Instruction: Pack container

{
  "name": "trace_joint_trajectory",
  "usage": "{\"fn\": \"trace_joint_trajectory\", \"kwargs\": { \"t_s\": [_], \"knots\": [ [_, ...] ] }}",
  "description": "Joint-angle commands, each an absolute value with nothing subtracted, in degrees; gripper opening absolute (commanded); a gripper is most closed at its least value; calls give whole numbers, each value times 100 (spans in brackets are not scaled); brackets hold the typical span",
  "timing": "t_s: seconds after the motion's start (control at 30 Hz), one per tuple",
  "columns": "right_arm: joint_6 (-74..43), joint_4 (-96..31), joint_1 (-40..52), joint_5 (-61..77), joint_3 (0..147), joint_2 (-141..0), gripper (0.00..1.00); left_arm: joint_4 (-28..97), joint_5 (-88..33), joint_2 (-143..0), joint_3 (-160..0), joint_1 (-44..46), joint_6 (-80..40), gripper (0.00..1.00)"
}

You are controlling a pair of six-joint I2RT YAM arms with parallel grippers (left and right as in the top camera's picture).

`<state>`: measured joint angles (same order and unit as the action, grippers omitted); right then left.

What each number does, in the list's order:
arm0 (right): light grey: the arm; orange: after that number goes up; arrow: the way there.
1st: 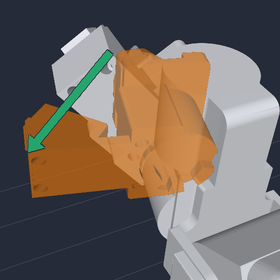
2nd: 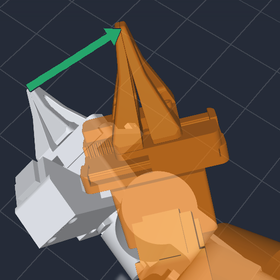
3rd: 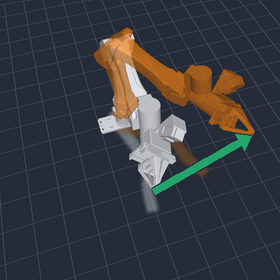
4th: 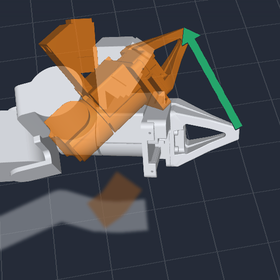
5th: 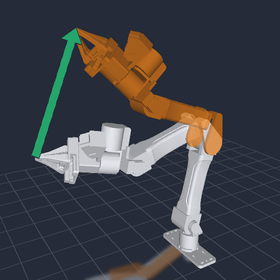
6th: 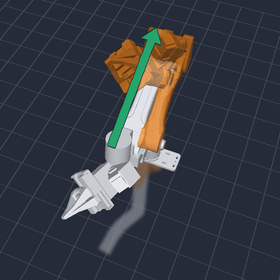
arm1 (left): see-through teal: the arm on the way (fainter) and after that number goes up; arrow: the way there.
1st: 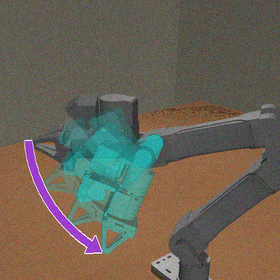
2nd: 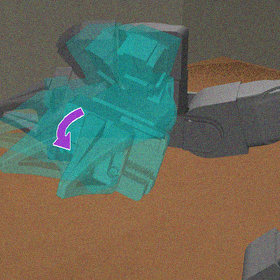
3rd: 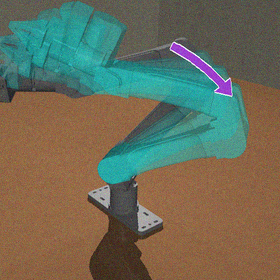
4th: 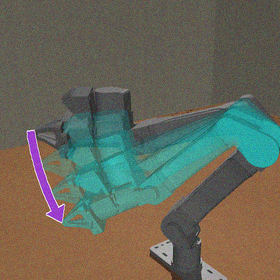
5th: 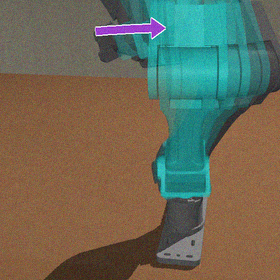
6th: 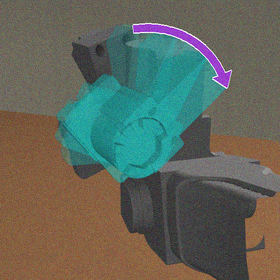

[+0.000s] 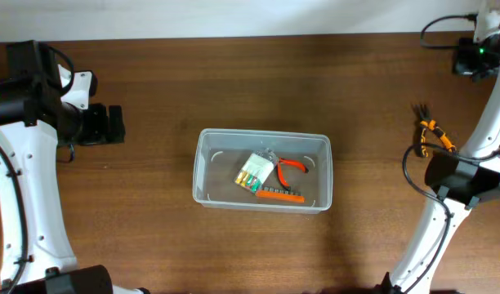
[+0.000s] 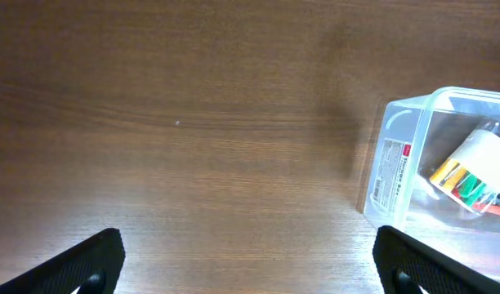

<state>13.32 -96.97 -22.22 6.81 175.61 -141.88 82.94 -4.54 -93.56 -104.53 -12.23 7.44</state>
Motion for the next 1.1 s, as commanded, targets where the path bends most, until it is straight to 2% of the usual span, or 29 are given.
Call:
{"fn": "trace_joint_trajectory", "kwargs": {
  "t_s": [0.0, 0.03, 0.07, 0.2, 0.3, 0.53, 0.7, 1.07],
  "knots": [
    [1291, -9734, -2209, 707, 17675, -13843, 14, 8276, -515, -9386, -10514, -1227, 672, 99],
    [1208, -9732, -2213, 687, 17675, -13834, 24, 8276, -515, -9386, -10514, -1227, 672, 99],
    [1090, -9734, -2235, 661, 17664, -13834, 27, 8276, -515, -9386, -10514, -1227, 672, 99],
    [982, -9734, -2355, 565, 17288, -13837, 28, 8276, -515, -9386, -10514, -1227, 672, 99],
    [1251, -9732, -2408, 539, 16689, -13837, 36, 8276, -515, -9386, -10514, -1227, 672, 99],
    [1634, -9703, -2408, 200, 14873, -13837, 45, 8276, -515, -9386, -10514, -1227, 672, 99],
    [1737, -9343, -2408, 121, 13863, -13837, 46, 8276, -515, -9386, -10514, -1227, 672, 99],
    [1732, -8584, -2410, -152, 12700, -13839, 48, 8276, -515, -9386, -10514, -1227, 672, 99]
  ]
}}
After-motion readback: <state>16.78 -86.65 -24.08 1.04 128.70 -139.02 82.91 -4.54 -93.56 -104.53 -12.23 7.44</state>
